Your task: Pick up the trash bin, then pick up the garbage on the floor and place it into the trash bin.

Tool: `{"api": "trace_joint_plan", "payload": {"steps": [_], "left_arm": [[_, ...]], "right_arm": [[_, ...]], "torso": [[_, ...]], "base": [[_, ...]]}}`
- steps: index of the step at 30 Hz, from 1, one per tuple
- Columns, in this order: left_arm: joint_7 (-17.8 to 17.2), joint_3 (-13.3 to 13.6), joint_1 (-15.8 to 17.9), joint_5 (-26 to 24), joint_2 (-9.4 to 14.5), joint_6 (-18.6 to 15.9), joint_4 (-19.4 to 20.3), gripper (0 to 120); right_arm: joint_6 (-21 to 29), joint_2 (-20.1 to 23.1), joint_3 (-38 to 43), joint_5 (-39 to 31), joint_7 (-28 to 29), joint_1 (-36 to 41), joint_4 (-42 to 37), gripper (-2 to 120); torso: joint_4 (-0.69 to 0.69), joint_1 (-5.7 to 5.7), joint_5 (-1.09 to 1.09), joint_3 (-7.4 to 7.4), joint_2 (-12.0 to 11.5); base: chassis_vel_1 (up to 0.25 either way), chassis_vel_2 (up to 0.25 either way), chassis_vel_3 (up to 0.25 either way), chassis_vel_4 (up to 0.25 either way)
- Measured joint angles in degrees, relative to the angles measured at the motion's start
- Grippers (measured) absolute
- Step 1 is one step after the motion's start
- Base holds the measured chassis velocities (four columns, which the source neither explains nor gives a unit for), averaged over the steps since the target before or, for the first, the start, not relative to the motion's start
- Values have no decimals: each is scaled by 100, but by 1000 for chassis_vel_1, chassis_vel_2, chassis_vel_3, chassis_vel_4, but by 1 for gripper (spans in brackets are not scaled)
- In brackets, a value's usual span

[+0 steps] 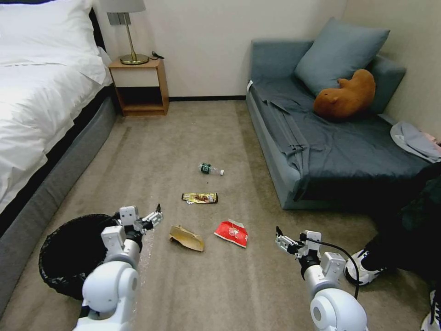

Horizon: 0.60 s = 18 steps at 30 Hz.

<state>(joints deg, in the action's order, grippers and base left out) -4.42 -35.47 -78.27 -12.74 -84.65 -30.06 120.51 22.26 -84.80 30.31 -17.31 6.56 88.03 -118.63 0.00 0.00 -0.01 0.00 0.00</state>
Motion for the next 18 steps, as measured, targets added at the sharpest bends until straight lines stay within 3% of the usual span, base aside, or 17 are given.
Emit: {"api": "trace_joint_plan", "payload": {"steps": [10, 12, 14, 15, 17, 18], "left_arm": [[24, -142, -161, -61, 256, -6, 149, 100], [43, -207, -236, -86, 398, -29, 161, 100], [71, -464, -334, -223, 770, -99, 122, 100], [71, -464, -334, -223, 770, -99, 122, 100], [37, -707, -378, -478, 1116, -173, 23, 100], [37, -707, -378, -478, 1116, -173, 23, 100]], "right_arm": [[-69, 27, 37, 9, -29, -9, 55, 100], [-85, 38, 40, 8, -37, -12, 73, 100], [-136, 65, 74, 5, -60, -29, 137, 100], [-136, 65, 74, 5, -60, -29, 137, 100], [-196, 81, 129, 6, -85, -60, 233, 100], [-196, 81, 129, 6, -85, -60, 233, 100]], "torso": [[-1, 0, 1, 0, 0], [0, 0, 0, 0, 0], [0, 0, 0, 0, 0], [0, 0, 0, 0, 0], [0, 0, -1, 0, 0], [0, 0, -1, 0, 0]], "base": [[0, 0, 0, 0], [0, 0, 0, 0], [0, 0, 0, 0], [0, 0, 0, 0], [0, 0, 0, 0], [0, 0, 0, 0]]}}
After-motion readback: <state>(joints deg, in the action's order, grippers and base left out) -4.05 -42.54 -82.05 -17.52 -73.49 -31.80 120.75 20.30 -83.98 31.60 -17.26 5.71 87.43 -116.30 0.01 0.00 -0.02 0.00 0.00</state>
